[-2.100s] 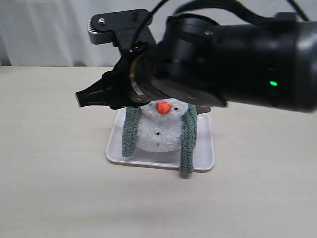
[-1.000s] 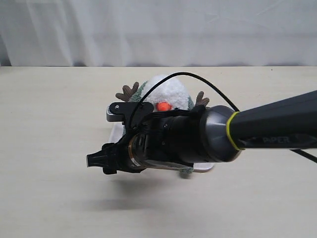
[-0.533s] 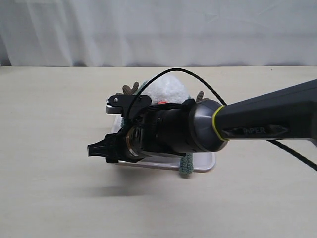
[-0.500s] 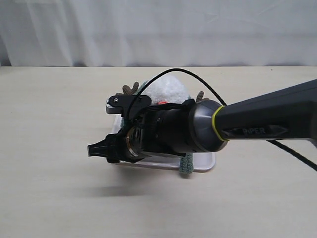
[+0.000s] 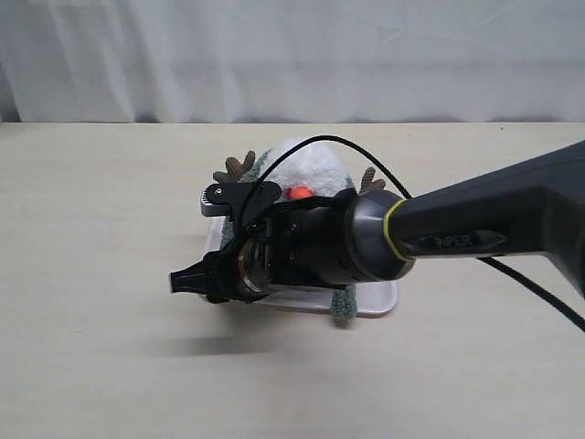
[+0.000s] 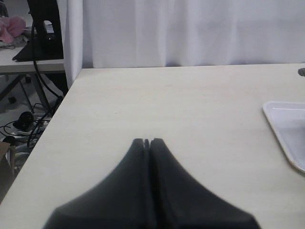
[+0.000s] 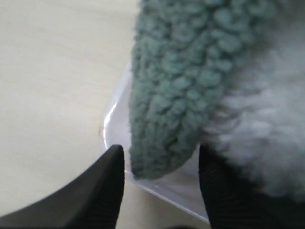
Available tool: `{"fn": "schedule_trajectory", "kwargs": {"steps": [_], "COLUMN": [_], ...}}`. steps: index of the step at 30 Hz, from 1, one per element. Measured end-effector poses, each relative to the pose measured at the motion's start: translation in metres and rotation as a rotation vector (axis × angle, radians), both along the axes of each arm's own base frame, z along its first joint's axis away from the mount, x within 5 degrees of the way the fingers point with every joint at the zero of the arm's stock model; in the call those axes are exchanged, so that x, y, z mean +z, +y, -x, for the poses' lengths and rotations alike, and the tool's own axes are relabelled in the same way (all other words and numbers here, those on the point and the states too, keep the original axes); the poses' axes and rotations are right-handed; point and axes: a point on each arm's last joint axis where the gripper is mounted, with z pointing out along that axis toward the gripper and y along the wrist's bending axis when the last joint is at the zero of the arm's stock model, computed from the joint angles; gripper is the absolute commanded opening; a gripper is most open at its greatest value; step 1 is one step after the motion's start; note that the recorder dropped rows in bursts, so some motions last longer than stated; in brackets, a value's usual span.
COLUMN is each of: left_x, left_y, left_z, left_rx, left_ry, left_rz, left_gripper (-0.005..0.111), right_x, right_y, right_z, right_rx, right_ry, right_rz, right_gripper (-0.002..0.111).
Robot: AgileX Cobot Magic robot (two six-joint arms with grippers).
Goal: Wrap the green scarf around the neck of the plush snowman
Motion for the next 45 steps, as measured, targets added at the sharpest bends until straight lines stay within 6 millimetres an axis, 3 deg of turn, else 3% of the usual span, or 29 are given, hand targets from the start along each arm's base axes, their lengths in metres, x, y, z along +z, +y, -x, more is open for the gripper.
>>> {"fn": "schedule_trajectory", "kwargs": {"steps": [5,8,12,15,19,29,38,45], "left_x": [0.0,0.0,0.0,0.0,0.0,0.0,0.0,0.0], "left_y": [0.0,0.0,0.0,0.0,0.0,0.0,0.0,0.0], "left_z": [0.0,0.0,0.0,0.0,0.0,0.0,0.0,0.0], "left_rx": [0.0,0.0,0.0,0.0,0.0,0.0,0.0,0.0], "left_ry": [0.0,0.0,0.0,0.0,0.0,0.0,0.0,0.0], "left_rz": [0.0,0.0,0.0,0.0,0.0,0.0,0.0,0.0], "left_gripper": [0.0,0.0,0.0,0.0,0.0,0.0,0.0,0.0], "right_x": [0.002,0.003,0.035,0.061,0.068,0.063,0.017,0.01], "right_y": [0.003,0.003,0.005,0.001,-0.012,-0.03,-0.037,-0.037], "right_z": [-0.001,-0.001,0.007,0.025,0.036,0.055,0.06,0.058], "right_rx": [0.064,0.069,0.101,0.119,0.105,0.176,0.241,0.257], "right_ry": [-0.036,-0.041,-0.102,-0.129,-0.061,0.149,0.181,0.176], "right_rz": [0.0,0.001,0.008,0.148,0.301,0.498,0.573,0.606], "right_gripper": [0.004,0.004,0.004,0.004,0.004,0.004,0.004,0.004]}}
